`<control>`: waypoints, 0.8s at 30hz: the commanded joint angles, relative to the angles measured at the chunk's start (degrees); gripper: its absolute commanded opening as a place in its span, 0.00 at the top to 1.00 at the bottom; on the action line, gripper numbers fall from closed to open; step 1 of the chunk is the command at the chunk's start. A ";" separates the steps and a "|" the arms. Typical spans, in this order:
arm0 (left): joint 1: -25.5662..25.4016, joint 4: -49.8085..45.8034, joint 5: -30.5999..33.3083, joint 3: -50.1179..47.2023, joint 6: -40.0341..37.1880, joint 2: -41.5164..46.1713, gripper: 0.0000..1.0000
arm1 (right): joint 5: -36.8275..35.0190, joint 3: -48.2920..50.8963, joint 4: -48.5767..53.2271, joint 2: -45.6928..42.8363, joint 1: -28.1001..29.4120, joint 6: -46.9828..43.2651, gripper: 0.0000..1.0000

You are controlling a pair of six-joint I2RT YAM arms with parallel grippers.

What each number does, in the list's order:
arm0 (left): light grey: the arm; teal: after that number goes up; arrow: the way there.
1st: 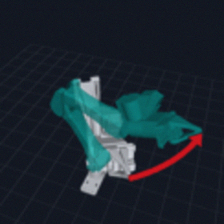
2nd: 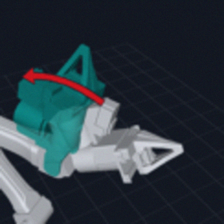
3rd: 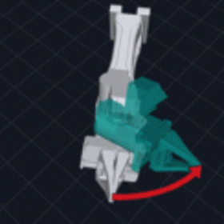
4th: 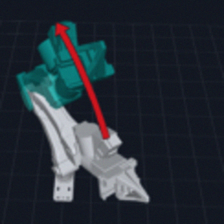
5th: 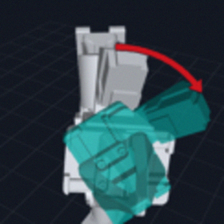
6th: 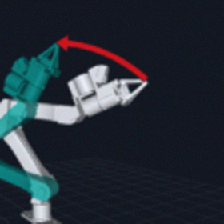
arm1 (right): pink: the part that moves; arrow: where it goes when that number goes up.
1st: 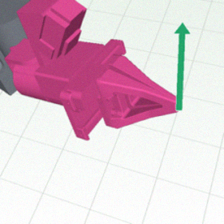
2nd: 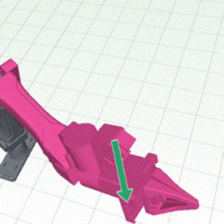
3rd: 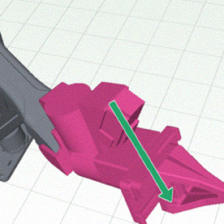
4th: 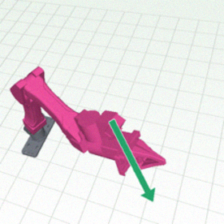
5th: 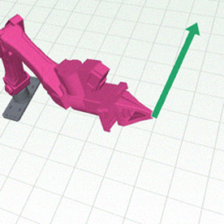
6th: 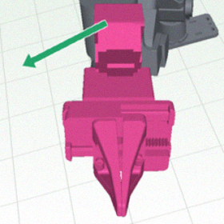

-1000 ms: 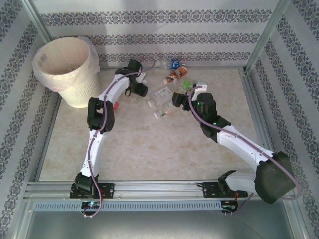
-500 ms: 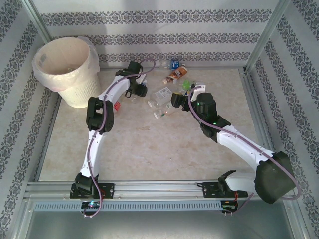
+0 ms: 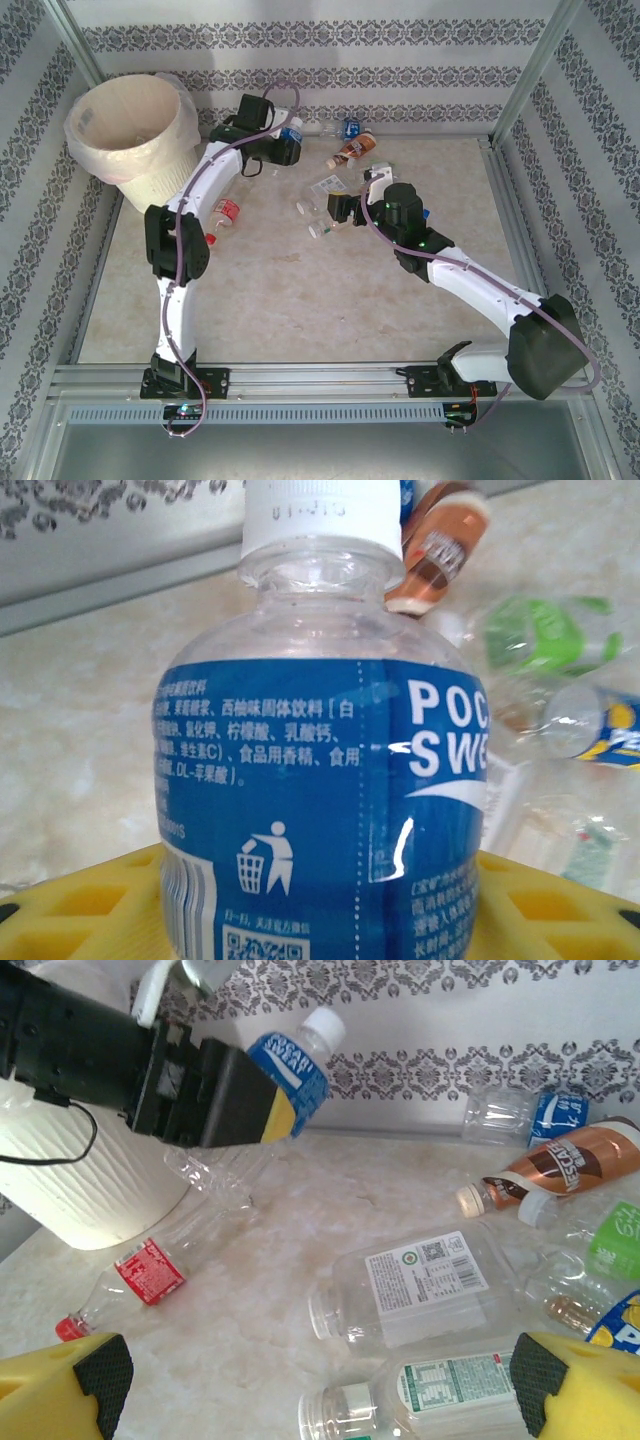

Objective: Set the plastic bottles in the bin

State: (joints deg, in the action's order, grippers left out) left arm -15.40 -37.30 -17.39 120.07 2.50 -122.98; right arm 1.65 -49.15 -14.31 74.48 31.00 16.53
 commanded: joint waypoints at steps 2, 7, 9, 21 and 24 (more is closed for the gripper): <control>-0.51 5.84 -4.59 -3.64 3.92 5.56 0.44 | 3.82 -1.92 -0.21 0.80 0.81 -2.01 0.02; -0.41 8.82 -2.38 -6.91 5.09 10.78 0.44 | 5.03 -2.28 -0.17 1.04 1.76 -3.33 0.02; -0.26 10.21 -0.89 -8.47 5.30 12.89 0.44 | 5.27 -2.45 -0.38 1.28 2.36 -4.45 0.02; 1.98 13.81 6.70 -12.47 6.22 22.53 0.45 | 3.50 -4.77 -1.87 3.44 6.71 -7.38 0.02; 2.69 14.10 8.31 -11.86 5.73 23.97 0.45 | 3.32 -5.20 -2.13 4.13 7.80 -8.79 0.02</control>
State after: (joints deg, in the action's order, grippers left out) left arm -13.82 -26.37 -12.12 108.20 8.01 -101.23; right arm 5.43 -52.38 -14.61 77.91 37.80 10.07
